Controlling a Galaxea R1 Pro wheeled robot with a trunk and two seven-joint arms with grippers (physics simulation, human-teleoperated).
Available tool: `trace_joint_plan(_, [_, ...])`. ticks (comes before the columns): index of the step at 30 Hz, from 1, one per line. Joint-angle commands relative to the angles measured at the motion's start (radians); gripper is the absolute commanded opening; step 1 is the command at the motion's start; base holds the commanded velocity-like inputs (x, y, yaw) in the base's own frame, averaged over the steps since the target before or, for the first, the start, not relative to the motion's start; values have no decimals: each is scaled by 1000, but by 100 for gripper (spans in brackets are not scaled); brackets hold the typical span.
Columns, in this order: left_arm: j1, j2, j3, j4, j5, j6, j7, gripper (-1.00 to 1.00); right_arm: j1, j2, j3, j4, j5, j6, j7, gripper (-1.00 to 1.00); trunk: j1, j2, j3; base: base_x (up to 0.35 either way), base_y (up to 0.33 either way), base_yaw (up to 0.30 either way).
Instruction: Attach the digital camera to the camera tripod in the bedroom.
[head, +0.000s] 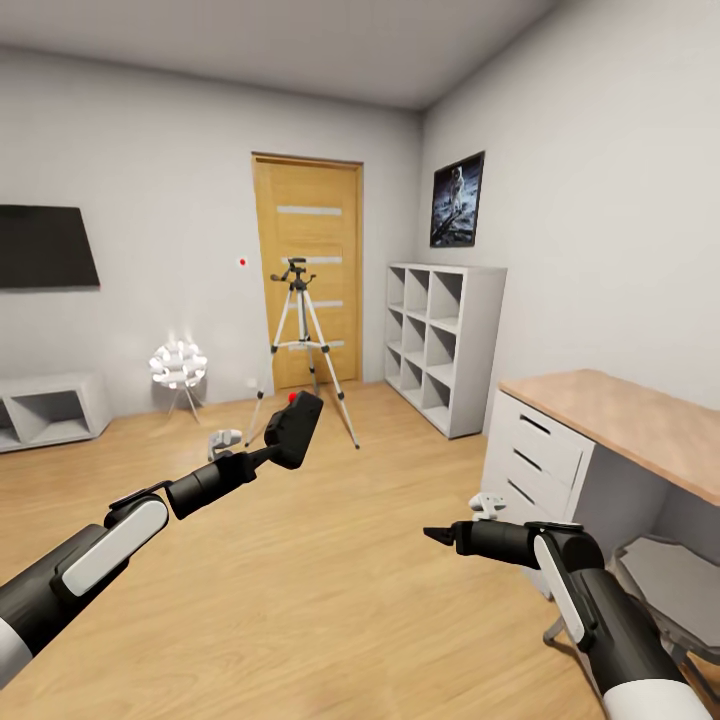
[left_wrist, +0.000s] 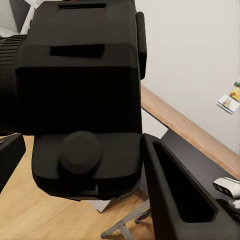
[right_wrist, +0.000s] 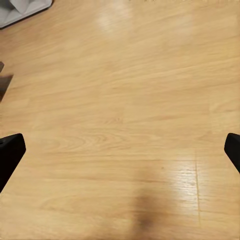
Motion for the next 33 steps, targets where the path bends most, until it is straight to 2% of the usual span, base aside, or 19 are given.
trace_joint_plan(1, [-1,1,-2,0,8,4,-4,-100,-1,0,-1,0,-10,8,-3,100,-4,7,2,0,0,0])
trace_joint_plan(33, [-1,1,-3,1,7,4,-4,-100,-1,0,-1,0,-10,8,-5,100,-127,231,102,0,0,0])
